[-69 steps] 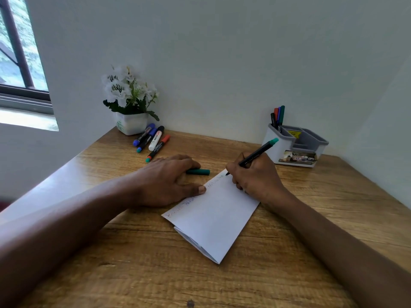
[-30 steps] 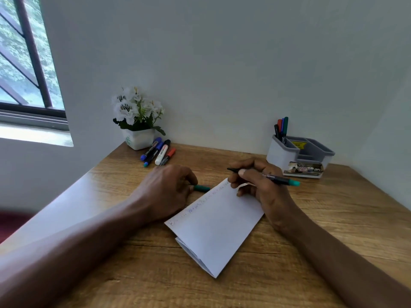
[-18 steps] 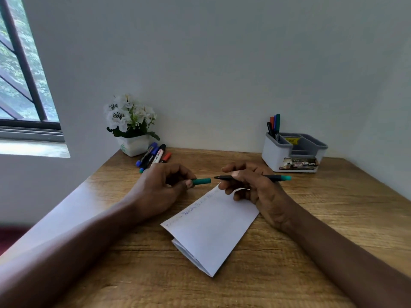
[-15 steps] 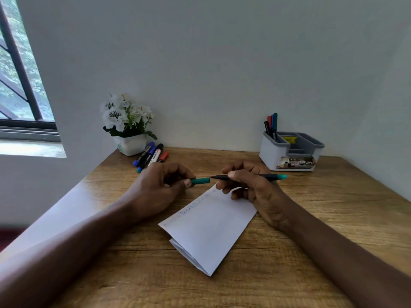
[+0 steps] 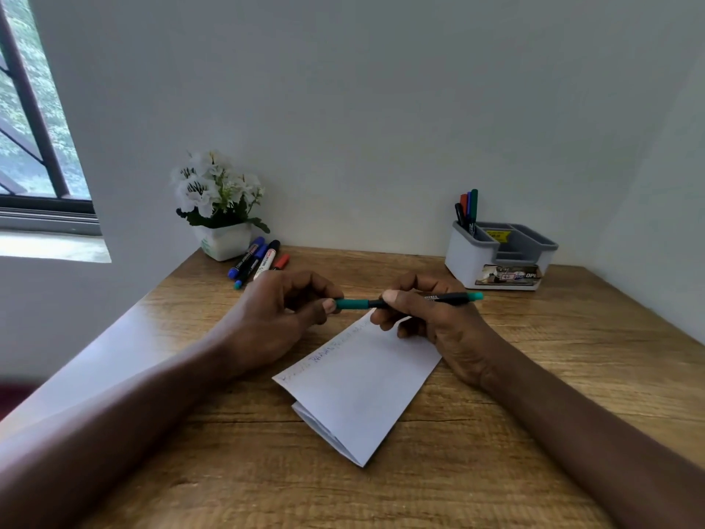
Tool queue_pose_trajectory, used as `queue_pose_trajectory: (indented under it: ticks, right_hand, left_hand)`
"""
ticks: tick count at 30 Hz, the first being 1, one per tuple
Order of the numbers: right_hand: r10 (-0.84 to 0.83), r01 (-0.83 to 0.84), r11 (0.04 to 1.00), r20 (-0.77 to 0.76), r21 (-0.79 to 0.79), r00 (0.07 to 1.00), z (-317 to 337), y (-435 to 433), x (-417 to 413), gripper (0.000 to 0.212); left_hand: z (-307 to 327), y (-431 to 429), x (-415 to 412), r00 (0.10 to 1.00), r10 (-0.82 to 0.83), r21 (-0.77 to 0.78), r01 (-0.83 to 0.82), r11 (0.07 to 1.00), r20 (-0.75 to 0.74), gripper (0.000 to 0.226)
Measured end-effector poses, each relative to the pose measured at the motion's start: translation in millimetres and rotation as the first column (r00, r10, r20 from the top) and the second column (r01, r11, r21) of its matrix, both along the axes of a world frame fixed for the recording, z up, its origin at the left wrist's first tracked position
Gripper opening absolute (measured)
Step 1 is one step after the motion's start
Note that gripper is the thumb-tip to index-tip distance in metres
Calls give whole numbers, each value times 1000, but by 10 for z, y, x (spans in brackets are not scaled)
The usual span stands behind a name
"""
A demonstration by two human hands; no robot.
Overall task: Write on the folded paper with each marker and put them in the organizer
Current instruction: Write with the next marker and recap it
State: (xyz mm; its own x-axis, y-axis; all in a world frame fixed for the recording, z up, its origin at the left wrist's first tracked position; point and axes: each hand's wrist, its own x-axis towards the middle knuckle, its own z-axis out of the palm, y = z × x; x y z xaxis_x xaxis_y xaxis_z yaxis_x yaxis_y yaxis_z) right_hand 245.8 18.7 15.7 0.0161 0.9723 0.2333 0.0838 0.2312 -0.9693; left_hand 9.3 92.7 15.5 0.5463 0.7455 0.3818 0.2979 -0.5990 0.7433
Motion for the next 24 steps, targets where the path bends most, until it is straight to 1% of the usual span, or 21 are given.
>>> queue_pose_trajectory:
  ticks: [2, 4, 7, 9, 10, 11, 15, 17, 18, 21, 24]
  right_hand:
    - [-20, 19, 1000, 63, 23, 998, 22, -9, -22, 31]
    - [-45, 41, 998, 73, 53, 996, 58, -26, -69, 36]
    - [-99, 98, 990, 8, 100, 995, 129, -52, -160, 46]
    - [-125, 130, 983, -46, 128, 991, 151, -68, -205, 63]
    - [-123, 133, 982, -81, 132, 989, 153, -79, -216, 68]
    - [-113, 128, 983, -113, 129, 987, 152, -92, -226, 67]
    - [-96, 116, 988, -190, 100, 977, 149, -145, -283, 38]
    - [-91, 116, 987, -206, 110, 974, 134, -150, -298, 25]
    - [-84, 111, 986, -212, 122, 974, 128, -148, -306, 21]
    - [-80, 114, 983, -223, 143, 972, 112, -142, -330, 20]
    - [-95, 125, 982, -203, 141, 975, 93, -134, -360, 27]
  left_hand:
    - [5, -14, 8, 998, -57, -1, 57, 998, 26, 18]
    - [7, -36, 18, 988, -130, -21, 132, 991, 81, 19]
    - [15, -86, 37, 959, -179, -68, 198, 978, 219, 23]
    - [29, -111, 40, 936, -194, -99, 232, 968, 294, 20]
    - [38, -118, 37, 927, -206, -106, 250, 962, 315, 18]
    - [45, -125, 32, 918, -220, -112, 269, 957, 329, 16]
    - [60, -147, 28, 890, -242, -157, 323, 933, 387, 18]
    - [65, -150, 33, 876, -242, -171, 337, 926, 416, 19]
    - [65, -148, 35, 871, -245, -172, 344, 923, 426, 19]
    - [58, -132, 33, 872, -245, -174, 343, 923, 424, 18]
    - [19, -114, 30, 888, -245, -175, 333, 927, 391, 20]
